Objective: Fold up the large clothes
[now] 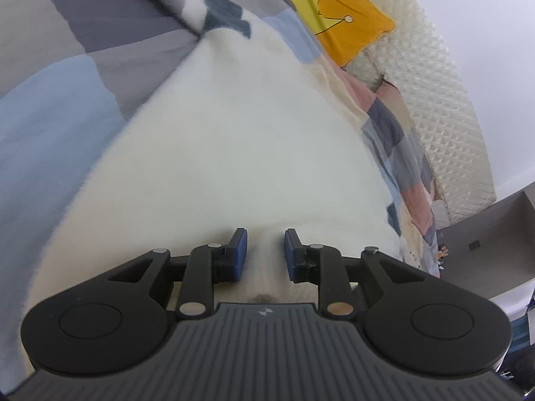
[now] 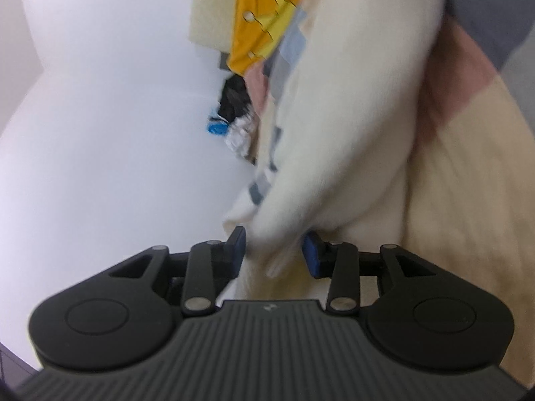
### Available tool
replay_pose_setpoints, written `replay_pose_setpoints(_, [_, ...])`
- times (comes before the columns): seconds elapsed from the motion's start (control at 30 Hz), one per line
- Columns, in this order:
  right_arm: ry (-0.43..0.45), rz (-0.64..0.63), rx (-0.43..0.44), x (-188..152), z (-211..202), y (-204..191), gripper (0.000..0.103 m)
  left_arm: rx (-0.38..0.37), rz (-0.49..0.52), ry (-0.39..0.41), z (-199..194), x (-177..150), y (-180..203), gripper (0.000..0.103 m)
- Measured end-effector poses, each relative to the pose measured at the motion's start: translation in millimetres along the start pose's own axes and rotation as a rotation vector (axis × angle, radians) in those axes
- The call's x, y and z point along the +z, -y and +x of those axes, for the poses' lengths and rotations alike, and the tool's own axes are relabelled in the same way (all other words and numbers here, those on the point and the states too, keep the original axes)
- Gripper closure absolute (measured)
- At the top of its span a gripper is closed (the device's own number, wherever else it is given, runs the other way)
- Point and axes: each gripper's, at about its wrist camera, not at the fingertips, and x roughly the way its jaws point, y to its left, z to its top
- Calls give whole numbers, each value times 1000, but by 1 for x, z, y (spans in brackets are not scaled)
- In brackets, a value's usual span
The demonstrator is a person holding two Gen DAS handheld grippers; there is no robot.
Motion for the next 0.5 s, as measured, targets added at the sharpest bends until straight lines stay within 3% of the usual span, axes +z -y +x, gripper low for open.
replay_pose_setpoints(0.13, [-16, 5, -65, -7, 8, 7, 65, 3, -2, 6, 0, 0, -2, 76])
replay_pose_setpoints(0.2, [24, -18, -93, -6, 1, 3, 82, -4, 7, 8, 0, 0, -1, 76])
replay_pose_setpoints(0.5, [123, -189, -262, -10, -62, -56, 88, -101, 78, -9, -18, -12, 18, 76])
